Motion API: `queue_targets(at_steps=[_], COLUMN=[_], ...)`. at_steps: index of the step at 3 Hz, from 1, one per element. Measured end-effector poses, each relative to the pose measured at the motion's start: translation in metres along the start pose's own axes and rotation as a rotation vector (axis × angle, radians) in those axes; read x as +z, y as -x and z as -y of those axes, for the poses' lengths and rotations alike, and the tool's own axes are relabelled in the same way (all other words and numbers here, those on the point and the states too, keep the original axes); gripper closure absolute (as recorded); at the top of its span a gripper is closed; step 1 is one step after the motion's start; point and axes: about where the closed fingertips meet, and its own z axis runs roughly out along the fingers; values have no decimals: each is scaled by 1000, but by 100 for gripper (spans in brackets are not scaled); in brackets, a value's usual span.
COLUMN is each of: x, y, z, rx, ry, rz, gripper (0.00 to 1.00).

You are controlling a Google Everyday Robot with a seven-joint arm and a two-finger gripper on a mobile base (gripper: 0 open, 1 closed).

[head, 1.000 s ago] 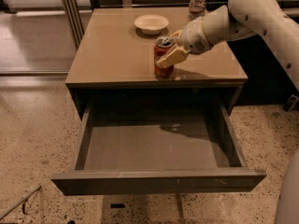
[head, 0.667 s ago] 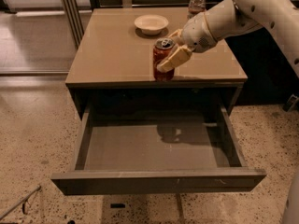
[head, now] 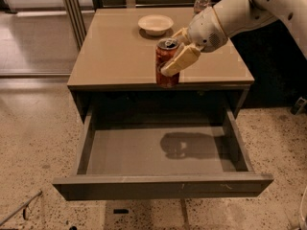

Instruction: Place coke can into top drawer

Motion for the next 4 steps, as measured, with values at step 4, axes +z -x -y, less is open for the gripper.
queue_targets(at_steps=[4], x=[53], y=[-94], z=[-46], rx=[5], ry=[19], rz=[-130], gripper=[100])
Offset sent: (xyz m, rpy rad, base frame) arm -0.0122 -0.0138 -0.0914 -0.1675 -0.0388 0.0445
